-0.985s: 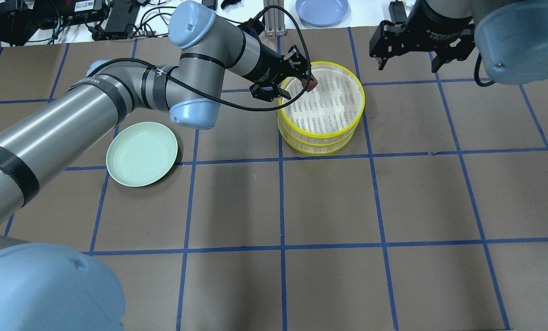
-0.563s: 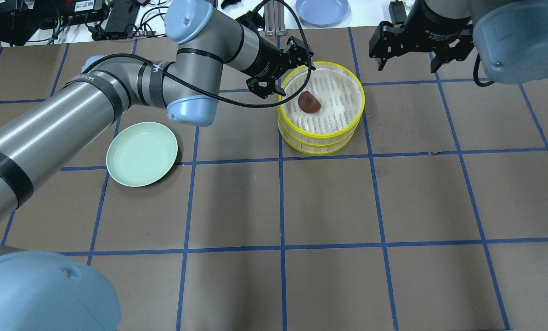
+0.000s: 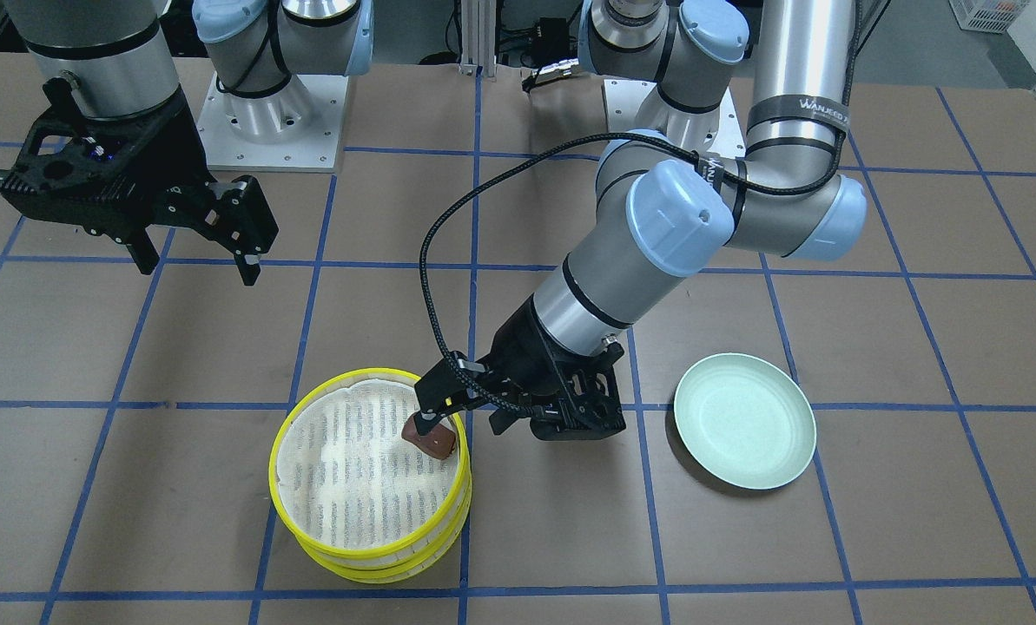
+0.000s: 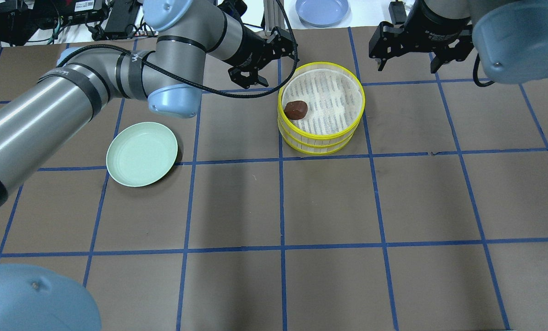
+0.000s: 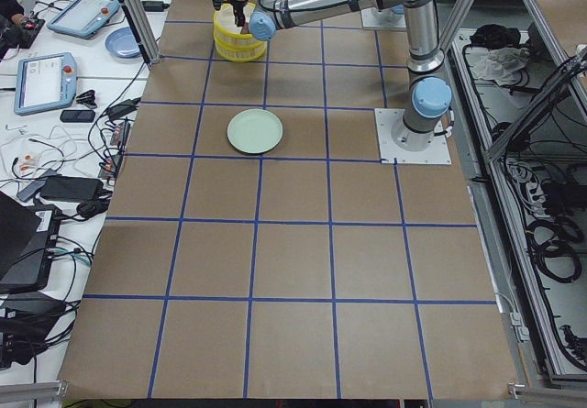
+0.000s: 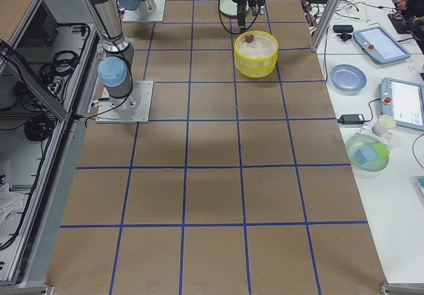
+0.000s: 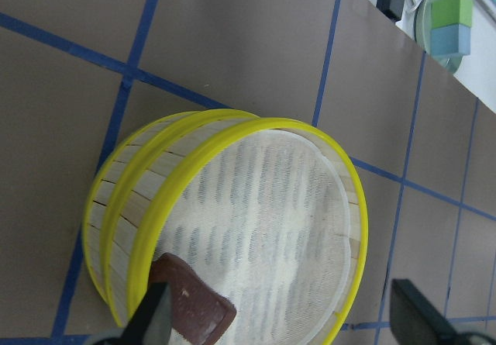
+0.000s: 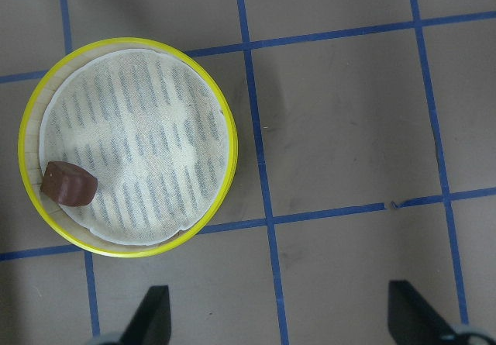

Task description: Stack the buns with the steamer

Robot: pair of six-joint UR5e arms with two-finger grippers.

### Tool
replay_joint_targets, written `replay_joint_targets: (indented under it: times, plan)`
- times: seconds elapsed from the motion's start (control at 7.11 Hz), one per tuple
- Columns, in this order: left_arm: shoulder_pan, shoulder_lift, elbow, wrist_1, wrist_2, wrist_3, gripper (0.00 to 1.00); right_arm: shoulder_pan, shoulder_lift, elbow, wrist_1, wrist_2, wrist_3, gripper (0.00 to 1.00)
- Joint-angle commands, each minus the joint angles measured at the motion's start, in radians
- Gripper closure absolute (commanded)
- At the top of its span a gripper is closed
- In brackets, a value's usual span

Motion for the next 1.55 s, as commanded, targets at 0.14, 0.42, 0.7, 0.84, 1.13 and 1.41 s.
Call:
replay_joint_targets:
  times: [0.14, 0.42, 0.7, 0.84, 1.13, 1.41]
  plan:
    - [0.139, 0.096, 0.138, -0.501, 0.345, 0.473, 0.00, 0.000, 0.000, 0.000, -0.002, 0.000, 0.003, 0.00]
    - [0.175, 0.168, 0.154, -0.667, 0.533, 0.547, 0.00, -0.002, 0.000, 0.000, 0.000, 0.000, 0.003, 0.00]
    - [0.180, 0.223, 0.150, -0.755, 0.562, 0.586, 0.00, -0.002, 0.000, 0.000, 0.000, 0.000, 0.003, 0.00]
    - [0.181, 0.251, 0.148, -0.785, 0.565, 0.595, 0.00, -0.002, 0.000, 0.000, 0.000, 0.000, 0.003, 0.00]
    - [0.204, 0.275, 0.137, -0.809, 0.559, 0.606, 0.00, -0.002, 0.000, 0.000, 0.000, 0.000, 0.003, 0.00]
    - [0.269, 0.309, 0.124, -0.838, 0.512, 0.722, 0.00, -0.002, 0.000, 0.000, -0.002, 0.002, 0.003, 0.00]
